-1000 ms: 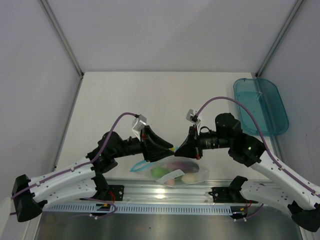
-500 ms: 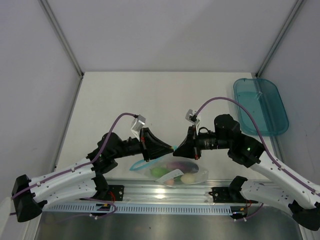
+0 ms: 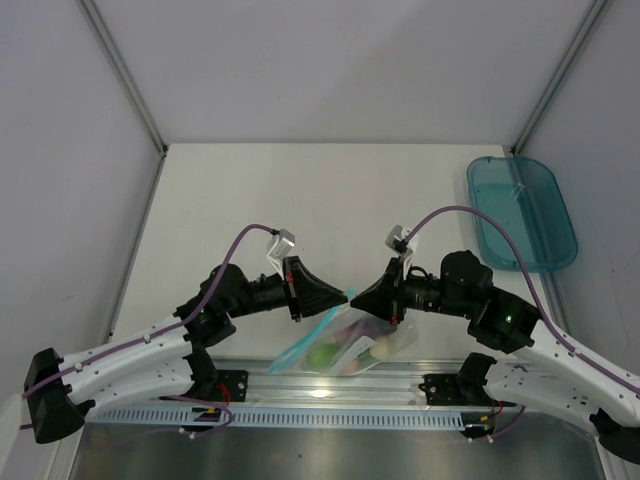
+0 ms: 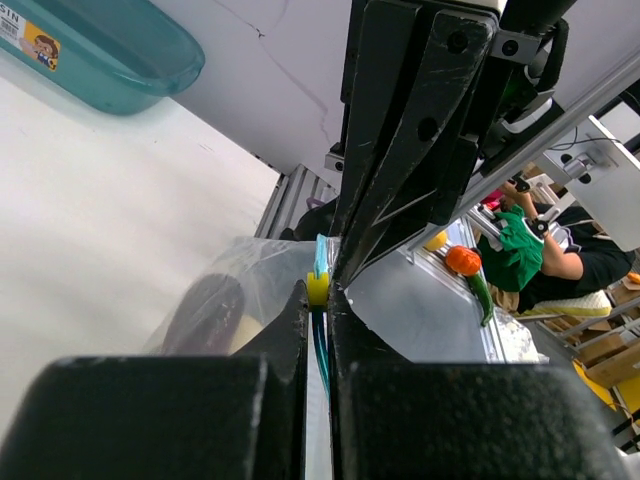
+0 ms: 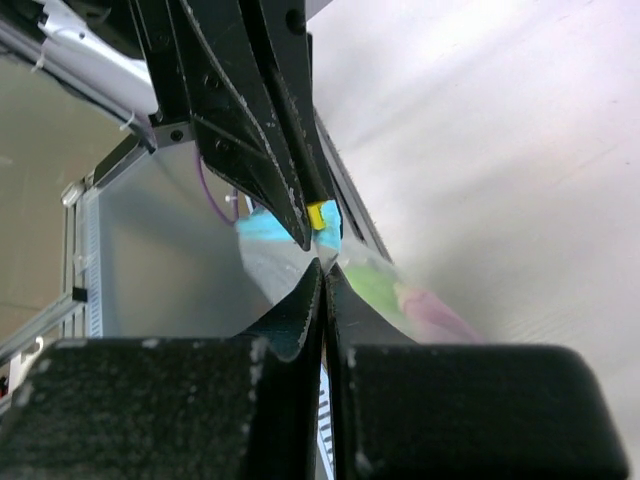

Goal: Place the food in the zip-top bag and seal the zipper
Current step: Adjust the zipper food storage bag at the center of the board.

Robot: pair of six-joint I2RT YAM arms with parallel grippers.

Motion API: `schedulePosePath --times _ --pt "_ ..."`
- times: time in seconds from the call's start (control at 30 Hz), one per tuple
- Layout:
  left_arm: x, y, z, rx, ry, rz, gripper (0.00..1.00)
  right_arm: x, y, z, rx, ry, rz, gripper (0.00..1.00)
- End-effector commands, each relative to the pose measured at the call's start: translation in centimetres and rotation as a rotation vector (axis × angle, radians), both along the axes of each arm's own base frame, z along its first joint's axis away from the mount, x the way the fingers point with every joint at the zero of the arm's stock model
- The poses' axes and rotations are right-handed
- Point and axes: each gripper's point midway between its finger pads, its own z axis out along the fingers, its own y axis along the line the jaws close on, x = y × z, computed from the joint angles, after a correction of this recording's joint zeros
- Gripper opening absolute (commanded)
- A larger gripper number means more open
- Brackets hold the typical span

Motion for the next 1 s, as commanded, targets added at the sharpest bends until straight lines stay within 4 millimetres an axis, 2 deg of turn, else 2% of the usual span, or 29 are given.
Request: schedulePosePath --times 0.0,0.17,0.33,0.37,0.43,0.5,0.73,0.97 --pt "0.2 0.0 0.4 0.012 0.025 0.004 0.00 1.5 -0.5 2.4 0.079 -0.054 -0.101 0.00" --pt "-0.6 0.3 0.3 0.021 0.025 -0.026 0.01 1.6 -0.6 2.1 0.068 -0.057 -0.103 0.00" --pt "-0.8 0.7 0.7 0.017 0.009 -0.025 0.00 -1.5 0.5 1.9 0.039 -0.074 0.122 0.00" --pt "-0.8 0.7 0.8 0.016 0.001 -0.025 0.00 -1.9 0.7 1.4 0.015 -0.080 0.159 0.00" --pt "-1.0 0.7 1.1 0.019 -0.005 -0.033 0.01 -3.2 0.6 1.4 0.004 -0.080 0.249 0.15" --pt "-1.2 0.7 1.3 0.020 -0.015 -0.049 0.00 -3.2 0.7 1.0 -0.023 -0.091 0.279 0.29" --pt "-1.7 0.6 1.7 0.017 -0.031 -0.082 0.01 -2.7 1.2 0.5 -0.071 -0.037 0.349 0.29" --pt "-2.2 0.5 1.9 0.026 -0.049 -0.117 0.01 -1.5 2.0 0.0 -0.131 -0.018 0.369 0.19"
